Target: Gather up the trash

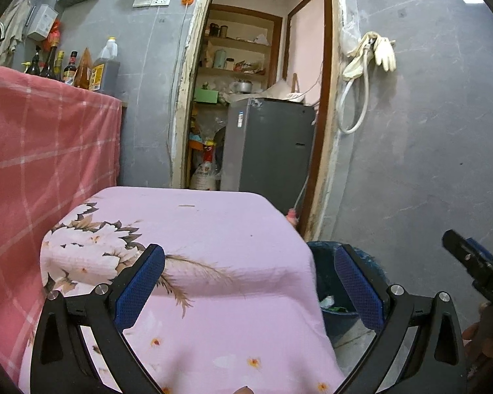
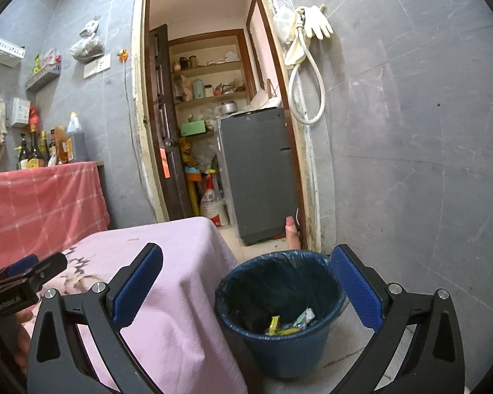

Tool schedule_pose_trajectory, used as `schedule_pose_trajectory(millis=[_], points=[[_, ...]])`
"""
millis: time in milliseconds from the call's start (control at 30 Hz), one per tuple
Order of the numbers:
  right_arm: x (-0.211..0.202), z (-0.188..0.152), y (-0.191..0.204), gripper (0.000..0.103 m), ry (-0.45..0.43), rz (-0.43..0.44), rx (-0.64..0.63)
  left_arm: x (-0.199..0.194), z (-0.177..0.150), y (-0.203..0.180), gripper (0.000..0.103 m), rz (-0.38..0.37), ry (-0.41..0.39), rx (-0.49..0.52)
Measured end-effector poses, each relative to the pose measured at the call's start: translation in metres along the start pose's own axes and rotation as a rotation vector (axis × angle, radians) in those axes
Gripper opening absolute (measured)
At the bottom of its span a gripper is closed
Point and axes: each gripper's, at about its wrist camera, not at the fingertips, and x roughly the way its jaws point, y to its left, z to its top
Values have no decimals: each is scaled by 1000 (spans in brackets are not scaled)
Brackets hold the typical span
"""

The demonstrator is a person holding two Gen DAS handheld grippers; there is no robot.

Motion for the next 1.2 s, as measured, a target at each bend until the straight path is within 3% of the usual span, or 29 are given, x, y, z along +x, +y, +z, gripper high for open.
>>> schedule_pose_trajectory(millis=[567,900,1200], points=[[-49,-23,29,103,3,34,-39,-52,-24,21,101,23,12,4],[-61,-41,44,103,-25,20,-69,-60,-41,21,101,54,0,13],[-58,-51,40,103,-22,-12,-71,-56,-55,26,101,37,7,12]])
